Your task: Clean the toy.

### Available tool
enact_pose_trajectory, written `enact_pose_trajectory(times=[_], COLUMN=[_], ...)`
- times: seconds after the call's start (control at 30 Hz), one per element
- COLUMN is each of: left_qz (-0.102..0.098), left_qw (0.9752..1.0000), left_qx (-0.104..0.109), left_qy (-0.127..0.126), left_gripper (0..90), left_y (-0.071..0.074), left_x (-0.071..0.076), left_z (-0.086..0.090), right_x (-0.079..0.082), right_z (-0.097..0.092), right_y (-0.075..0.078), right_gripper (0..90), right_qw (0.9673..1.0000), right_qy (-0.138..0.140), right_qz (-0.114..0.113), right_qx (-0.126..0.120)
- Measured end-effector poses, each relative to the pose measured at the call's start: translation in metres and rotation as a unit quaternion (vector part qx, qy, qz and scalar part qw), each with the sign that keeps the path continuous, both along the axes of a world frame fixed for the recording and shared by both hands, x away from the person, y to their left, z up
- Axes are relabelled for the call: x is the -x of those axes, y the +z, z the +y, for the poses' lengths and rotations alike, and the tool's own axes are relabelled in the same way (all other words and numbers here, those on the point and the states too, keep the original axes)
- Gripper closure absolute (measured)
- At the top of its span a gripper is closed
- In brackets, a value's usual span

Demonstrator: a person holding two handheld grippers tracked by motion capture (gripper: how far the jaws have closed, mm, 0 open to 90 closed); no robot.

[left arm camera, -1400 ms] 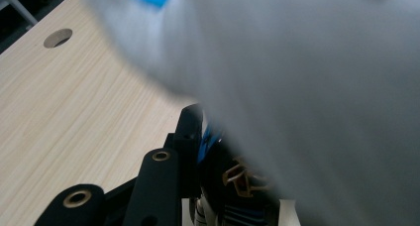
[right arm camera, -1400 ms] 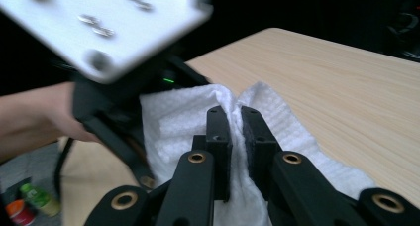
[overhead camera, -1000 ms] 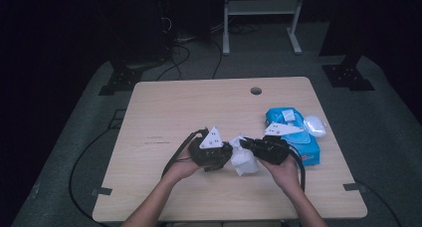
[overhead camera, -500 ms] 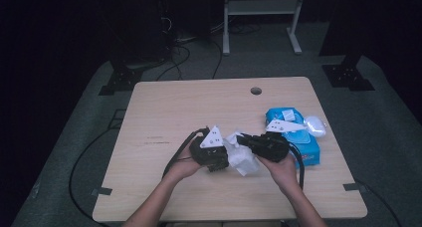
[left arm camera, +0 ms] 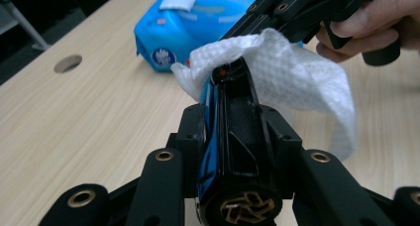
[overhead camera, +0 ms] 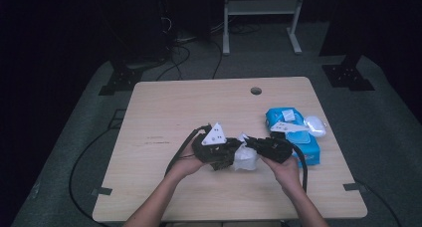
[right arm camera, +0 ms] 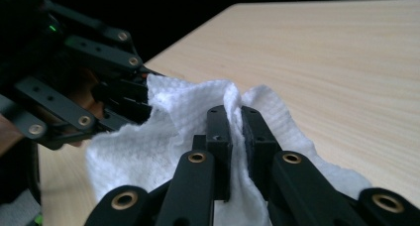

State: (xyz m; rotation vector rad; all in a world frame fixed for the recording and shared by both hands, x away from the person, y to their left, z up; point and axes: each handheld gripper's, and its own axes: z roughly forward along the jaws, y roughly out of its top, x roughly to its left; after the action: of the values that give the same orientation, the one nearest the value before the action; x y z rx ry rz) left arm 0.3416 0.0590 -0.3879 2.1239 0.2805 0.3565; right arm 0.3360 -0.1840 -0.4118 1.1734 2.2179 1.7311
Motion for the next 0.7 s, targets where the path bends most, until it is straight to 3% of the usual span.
enact_pose_trajectory(times=[0.13, 0.27, 0.47, 0.7], left_qz=[-0.002, 0.007, 0.006, -0.001], left_qw=[1.0000, 0.9999, 0.9991, 0.9985], left_qx=[0.002, 0.008, 0.037, 0.037], left_qy=[-0.003, 0.000, 0.018, 0.041], left_gripper=[66.5, 66.5, 66.4, 65.5], left_y=[0.002, -0.006, -0.009, -0.017], left_x=[0.000, 0.003, 0.010, 0.023], left_z=[-0.002, 0.007, 0.033, 0.067], right_x=[0.003, 0.005, 0.006, 0.005], right_z=[-0.004, 0.002, 0.028, 0.067], right_y=[0.006, 0.006, 0.012, 0.012], right_gripper=[83.2, 83.2, 83.2, 83.1], right_qw=[0.9999, 0.9999, 0.9993, 0.9971], right_qy=[-0.003, 0.004, 0.029, 0.062], right_qz=[-0.005, -0.008, -0.022, -0.035], right_qx=[-0.010, -0.008, -0.001, 0.027])
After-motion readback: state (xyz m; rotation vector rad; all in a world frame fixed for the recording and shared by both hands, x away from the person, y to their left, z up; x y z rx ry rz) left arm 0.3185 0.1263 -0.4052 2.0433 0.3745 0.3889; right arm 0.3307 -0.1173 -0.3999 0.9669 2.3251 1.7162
